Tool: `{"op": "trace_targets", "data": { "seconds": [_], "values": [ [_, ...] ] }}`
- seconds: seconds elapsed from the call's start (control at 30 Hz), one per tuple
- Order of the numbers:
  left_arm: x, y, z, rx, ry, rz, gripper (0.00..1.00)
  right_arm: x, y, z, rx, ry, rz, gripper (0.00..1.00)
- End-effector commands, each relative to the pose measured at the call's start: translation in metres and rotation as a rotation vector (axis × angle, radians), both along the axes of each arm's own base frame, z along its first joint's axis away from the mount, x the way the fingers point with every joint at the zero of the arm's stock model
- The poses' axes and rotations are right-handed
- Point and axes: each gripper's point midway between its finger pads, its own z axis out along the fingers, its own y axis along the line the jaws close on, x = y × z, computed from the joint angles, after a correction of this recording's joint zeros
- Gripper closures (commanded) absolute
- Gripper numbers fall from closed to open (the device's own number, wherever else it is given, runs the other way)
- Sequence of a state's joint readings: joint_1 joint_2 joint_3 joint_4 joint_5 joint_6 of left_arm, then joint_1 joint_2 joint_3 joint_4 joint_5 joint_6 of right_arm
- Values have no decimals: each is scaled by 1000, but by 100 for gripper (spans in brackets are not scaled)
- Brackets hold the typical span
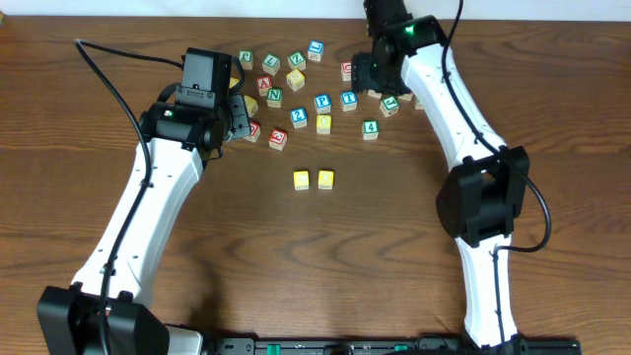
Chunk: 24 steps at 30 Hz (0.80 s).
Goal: Spell out CORL
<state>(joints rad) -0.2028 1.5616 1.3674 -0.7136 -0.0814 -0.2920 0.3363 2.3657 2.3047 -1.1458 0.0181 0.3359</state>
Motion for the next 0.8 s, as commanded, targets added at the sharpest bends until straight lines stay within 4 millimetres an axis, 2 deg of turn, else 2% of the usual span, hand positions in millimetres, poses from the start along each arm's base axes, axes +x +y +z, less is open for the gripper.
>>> {"op": "trace_targets", "data": {
  "seconds": [0.0, 0.2, 0.4, 0.57, 0.77],
  "values": [
    [2, 3, 2, 2, -5, 17, 44, 8, -26, -4, -35, 0, -33, 29],
    [2, 3, 2, 2, -6, 17, 44, 13, -69, -6, -47, 20, -115, 29],
    [2, 3, 2, 2, -5, 17, 44, 10, -114, -13, -76, 66, -100, 28],
    [2, 3, 2, 2, -5, 17, 44, 9, -123, -19, -72, 79, -83, 28],
    [2, 3, 2, 3, -6, 17, 44, 2, -134, -43, -72, 122, -93, 28]
  ]
}}
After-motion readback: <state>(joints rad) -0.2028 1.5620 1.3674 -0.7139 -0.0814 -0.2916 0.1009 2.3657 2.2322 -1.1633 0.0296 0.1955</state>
